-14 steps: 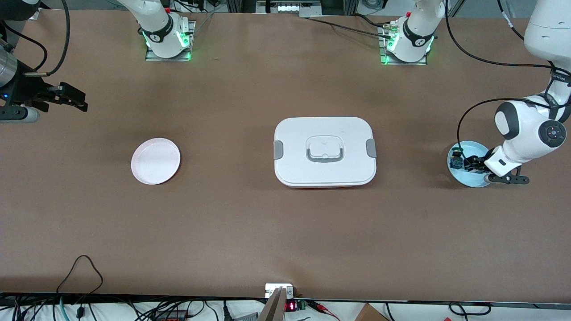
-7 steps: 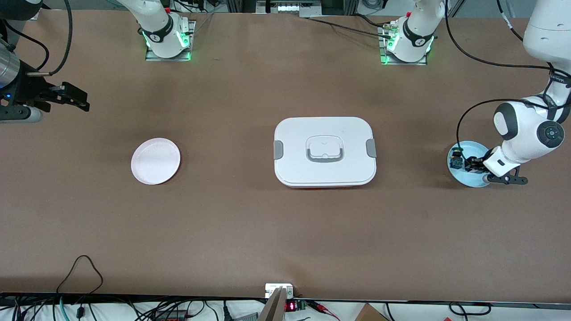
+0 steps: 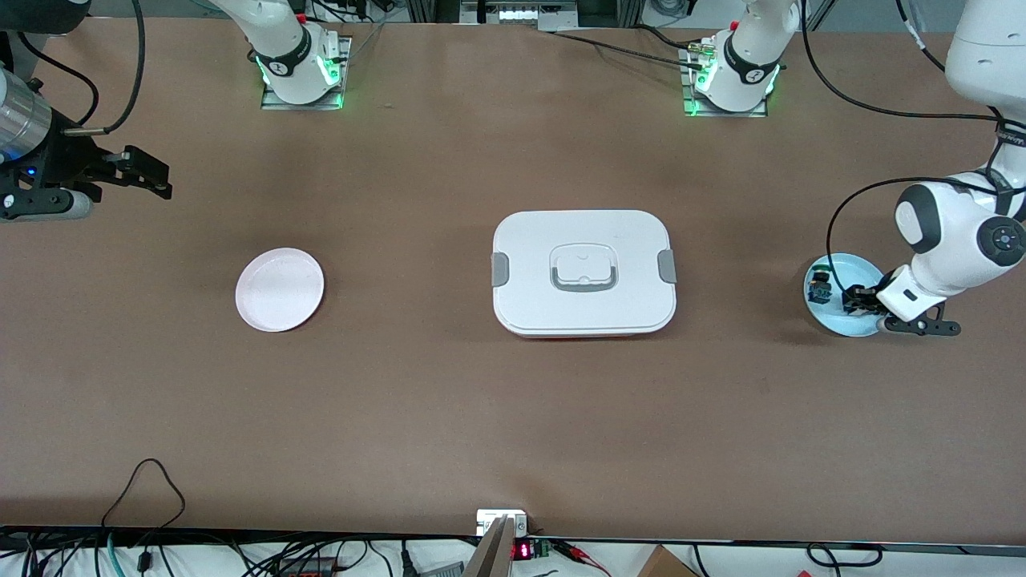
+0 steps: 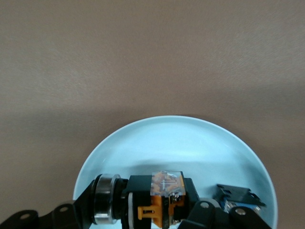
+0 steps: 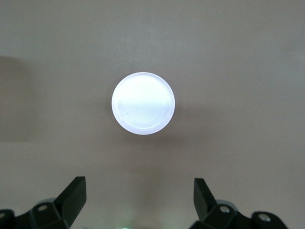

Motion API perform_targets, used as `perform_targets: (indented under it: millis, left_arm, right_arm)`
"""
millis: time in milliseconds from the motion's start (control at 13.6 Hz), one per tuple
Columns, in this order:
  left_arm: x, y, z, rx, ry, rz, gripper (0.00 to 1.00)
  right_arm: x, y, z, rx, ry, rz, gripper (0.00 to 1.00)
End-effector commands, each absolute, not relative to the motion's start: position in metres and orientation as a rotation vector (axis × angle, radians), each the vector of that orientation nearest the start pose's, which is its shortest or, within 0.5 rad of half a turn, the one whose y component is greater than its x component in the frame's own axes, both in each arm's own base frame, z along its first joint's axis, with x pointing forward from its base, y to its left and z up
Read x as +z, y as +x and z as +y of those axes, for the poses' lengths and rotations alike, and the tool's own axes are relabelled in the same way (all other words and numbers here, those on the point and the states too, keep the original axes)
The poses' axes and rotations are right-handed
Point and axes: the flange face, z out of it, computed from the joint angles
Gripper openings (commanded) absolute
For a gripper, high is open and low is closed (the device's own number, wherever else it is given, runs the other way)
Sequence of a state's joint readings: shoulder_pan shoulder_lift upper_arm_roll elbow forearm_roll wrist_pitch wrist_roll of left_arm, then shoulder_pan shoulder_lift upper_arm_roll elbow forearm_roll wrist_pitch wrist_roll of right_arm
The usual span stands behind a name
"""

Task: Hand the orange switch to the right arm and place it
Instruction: 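Close the left gripper on the orange switch and lift it, then carry the switch toward the middle while the right gripper reaches toward it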

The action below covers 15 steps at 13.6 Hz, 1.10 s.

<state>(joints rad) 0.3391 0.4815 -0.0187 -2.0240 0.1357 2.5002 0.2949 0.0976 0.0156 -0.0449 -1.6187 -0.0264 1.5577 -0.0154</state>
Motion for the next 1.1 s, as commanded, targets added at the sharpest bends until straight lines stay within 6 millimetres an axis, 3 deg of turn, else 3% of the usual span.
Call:
perform_targets:
  millis: [0, 73, 440, 661, 881, 1028]
  left_arm:
    - [0.259, 0.591, 0.176, 0.115, -3.075, 0.181, 0.28]
    - [0.274, 0.596, 0.176, 0.172, -3.077, 0.182, 0.28]
    - [0.358, 0.629, 0.134, 0.371, -3.101, 0.258, 0.26]
    - [0.386, 0.637, 0.089, 0.400, -3.163, 0.418, 0.20]
    - [0.399, 0.631, 0.054, 0.541, -3.352, 0.448, 0.18]
    - [0.404, 0.632, 0.017, 0.508, -3.463, 0.694, 0.11]
  right_arm:
    - [0.610, 0.553, 0.023, 0.080, -3.171, -0.107, 1.00]
    - [0.610, 0.553, 0.023, 0.080, -3.174, -0.107, 1.00]
    - [0.602, 0.557, 0.019, 0.104, -3.164, -0.083, 1.00]
    - [0.601, 0.557, 0.033, 0.106, -3.157, -0.128, 1.00]
    - [0.593, 0.558, 0.068, 0.120, -3.152, -0.228, 1.00]
    - [0.592, 0.554, 0.093, 0.136, -3.078, -0.256, 1.00]
